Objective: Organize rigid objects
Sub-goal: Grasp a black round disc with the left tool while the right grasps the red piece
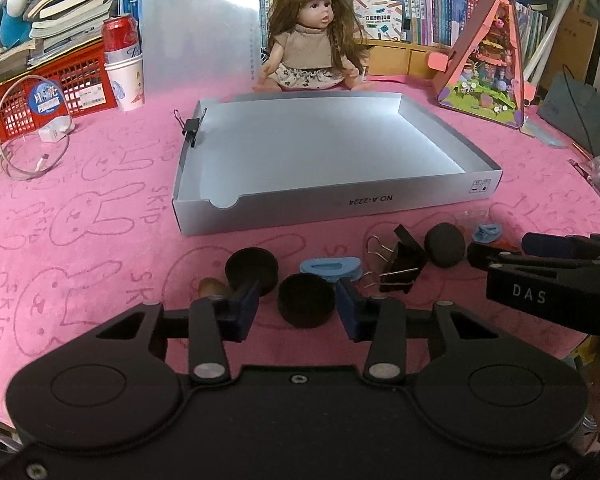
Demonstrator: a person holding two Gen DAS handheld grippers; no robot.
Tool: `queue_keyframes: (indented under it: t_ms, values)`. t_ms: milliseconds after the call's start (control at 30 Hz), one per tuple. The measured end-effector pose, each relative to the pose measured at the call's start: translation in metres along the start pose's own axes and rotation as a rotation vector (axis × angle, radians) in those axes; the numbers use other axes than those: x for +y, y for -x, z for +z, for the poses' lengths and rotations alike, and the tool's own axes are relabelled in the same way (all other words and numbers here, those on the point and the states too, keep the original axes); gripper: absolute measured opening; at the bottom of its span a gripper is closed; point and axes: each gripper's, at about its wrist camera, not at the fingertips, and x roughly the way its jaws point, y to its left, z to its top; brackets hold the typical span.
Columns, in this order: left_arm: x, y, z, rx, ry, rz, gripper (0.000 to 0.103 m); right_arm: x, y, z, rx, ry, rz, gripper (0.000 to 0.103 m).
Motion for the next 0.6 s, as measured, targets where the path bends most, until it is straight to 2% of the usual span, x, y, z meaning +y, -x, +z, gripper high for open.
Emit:
queue_keyframes:
  t_ms: [200, 333, 400, 600]
  values:
    - [-0.0004, -0.0005, -0.0034, 0.003, 0.011, -0.018, 0.039, 0.0013, 0.0013, -0.0011, -0.016, -0.004, -0.024, 0.056]
    - [0.0004, -0.0043, -0.0061, 0.012, 0.016, -0.004, 0.038, 0.001, 0.0019, -0.0028, -0.021, -0.002, -0.03, 0.052]
    - [-0.0008, -0.0038, -0.0062, 0.007, 0.011, 0.0, 0.031, 0.0025, 0.0023, -0.0027, -0.022, 0.003, -0.028, 0.048]
    - [0.0017, -0.0033, -0.0046, 0.006, 0.033, -0.009, 0.03, 0.0039, 0.0033, -0.001, -0.011, 0.011, -0.008, 0.047]
